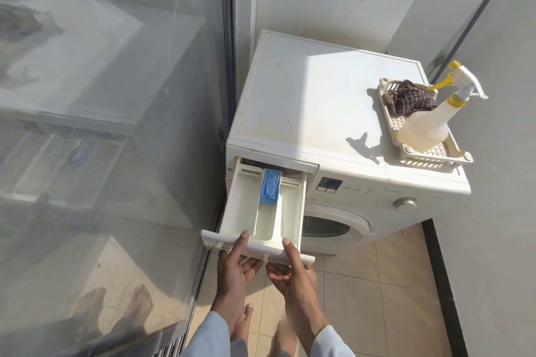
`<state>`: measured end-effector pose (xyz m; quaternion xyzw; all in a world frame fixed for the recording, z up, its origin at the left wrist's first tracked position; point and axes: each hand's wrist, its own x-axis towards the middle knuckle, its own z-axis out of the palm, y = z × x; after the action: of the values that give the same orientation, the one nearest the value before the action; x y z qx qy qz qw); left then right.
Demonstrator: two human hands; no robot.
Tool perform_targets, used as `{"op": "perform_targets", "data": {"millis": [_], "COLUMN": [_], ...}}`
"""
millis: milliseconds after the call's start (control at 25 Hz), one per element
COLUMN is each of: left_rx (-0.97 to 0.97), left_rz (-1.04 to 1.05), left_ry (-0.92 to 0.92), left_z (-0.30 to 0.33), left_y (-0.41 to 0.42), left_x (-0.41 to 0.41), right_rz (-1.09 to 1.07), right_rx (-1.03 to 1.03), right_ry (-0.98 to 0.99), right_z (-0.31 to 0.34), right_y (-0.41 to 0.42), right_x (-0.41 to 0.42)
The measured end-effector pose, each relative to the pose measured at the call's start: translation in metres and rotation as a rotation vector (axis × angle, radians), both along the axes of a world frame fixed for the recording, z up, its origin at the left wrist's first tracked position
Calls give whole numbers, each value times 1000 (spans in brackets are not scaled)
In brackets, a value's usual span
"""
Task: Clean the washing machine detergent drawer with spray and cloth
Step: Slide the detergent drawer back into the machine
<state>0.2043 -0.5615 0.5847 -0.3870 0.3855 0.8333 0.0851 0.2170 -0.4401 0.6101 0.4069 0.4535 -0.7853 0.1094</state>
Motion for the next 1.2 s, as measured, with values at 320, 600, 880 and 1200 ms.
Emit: {"op": "perform_targets", "data": {"millis": [320,600,880,1200], "left_rx": [36,18,62,66], "left_rz": [-1,-6,15,-19], "left_ry": [-12,-10,-31,-15], "left_z": [-1,-6,-4,-3], "left_y": [1,0,3,-1], "left_x": [-3,-1,-5,-3], "right_rz": [-19,-8,-14,-7], "right_rx": [11,7,33,50], "right_ry": [-6,-8,-5,-18], "right_z": [1,-4,-1,3], "right_y": [-1,1,2,0], "right_x": [-5,-1,-7,-4]}}
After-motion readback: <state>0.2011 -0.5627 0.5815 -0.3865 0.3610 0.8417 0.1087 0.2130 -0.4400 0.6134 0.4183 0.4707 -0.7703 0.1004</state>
